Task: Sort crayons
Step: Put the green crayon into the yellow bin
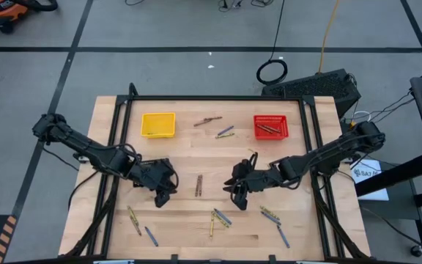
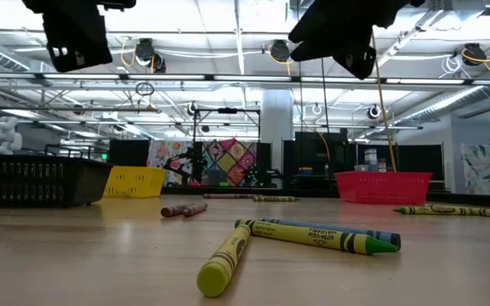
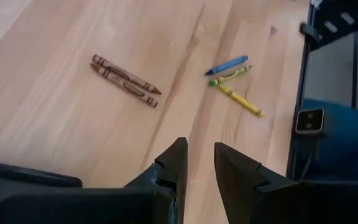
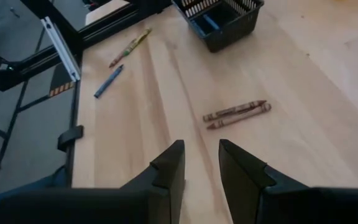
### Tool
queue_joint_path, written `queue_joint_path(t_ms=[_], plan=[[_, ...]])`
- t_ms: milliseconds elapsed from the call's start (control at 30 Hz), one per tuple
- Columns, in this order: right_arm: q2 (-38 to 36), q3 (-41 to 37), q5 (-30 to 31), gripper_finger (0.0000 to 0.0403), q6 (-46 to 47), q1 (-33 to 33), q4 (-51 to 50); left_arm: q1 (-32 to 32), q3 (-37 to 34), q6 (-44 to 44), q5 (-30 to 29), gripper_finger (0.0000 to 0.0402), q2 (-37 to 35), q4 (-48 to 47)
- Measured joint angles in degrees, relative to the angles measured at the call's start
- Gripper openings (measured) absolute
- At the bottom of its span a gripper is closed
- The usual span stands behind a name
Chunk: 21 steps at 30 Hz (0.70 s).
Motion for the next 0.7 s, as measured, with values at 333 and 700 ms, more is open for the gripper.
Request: queue_joint_path(t_ms=[333,700], plan=[[0.0,0.02,1.6,0.0096,-6.83,-2.17,2.07,0.02,0.06,0.24,1.66,0.0084,1.8,0.24],[0.0,0.05,2.39,0.0123,-0.57,-1.24,12.2,0.15,7.16,5.29,8.21,0.0084,12.31,-2.59]])
